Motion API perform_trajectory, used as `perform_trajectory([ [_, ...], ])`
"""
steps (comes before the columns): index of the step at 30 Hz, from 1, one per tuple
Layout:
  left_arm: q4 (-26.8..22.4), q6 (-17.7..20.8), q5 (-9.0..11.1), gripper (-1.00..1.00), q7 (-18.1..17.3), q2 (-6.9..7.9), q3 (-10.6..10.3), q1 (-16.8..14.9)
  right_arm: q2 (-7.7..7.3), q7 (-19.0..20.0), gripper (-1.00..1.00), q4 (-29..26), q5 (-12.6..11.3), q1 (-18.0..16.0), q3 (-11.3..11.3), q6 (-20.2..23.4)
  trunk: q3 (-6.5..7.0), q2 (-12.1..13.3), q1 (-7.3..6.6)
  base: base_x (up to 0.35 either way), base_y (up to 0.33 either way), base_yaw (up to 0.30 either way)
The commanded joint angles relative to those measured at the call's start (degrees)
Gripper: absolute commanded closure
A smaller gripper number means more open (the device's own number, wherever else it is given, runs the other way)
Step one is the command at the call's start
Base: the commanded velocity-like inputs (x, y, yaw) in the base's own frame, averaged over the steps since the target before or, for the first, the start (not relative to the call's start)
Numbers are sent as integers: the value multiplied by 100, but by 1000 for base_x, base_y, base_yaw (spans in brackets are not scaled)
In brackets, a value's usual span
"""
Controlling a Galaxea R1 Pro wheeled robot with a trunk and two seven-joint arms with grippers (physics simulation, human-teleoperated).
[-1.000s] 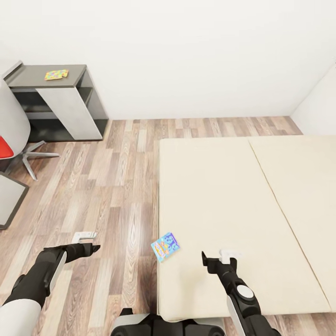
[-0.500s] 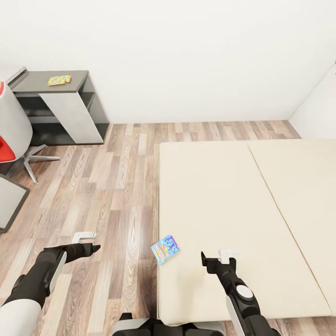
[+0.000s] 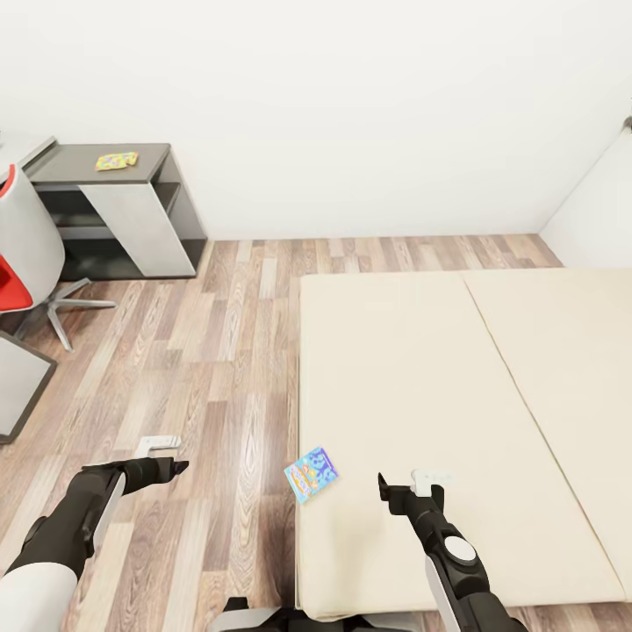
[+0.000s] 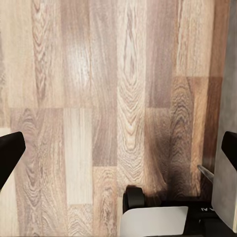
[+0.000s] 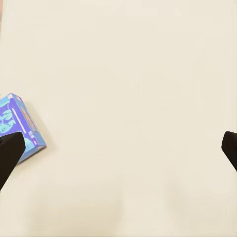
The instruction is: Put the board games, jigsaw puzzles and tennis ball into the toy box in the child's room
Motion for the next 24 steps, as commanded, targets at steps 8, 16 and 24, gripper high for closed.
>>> perform_trajectory([
  [8, -7, 21, -57, -100, -52, -7, 12, -4, -1, -25, -100, -5, 9, -2, 8, 31, 68, -9, 3, 0, 0, 0],
  [16, -7, 21, -57, -100, -52, -10, 12, -4, -1, -25, -100, 95, 9, -9, 2, 7, 144, -9, 3, 0, 0, 0],
  [24, -7, 18, -57, -100, -52, -10, 11, -4, -1, -26, -100, 126, 11, -16, 4, 2, 220, -9, 3, 0, 0, 0],
])
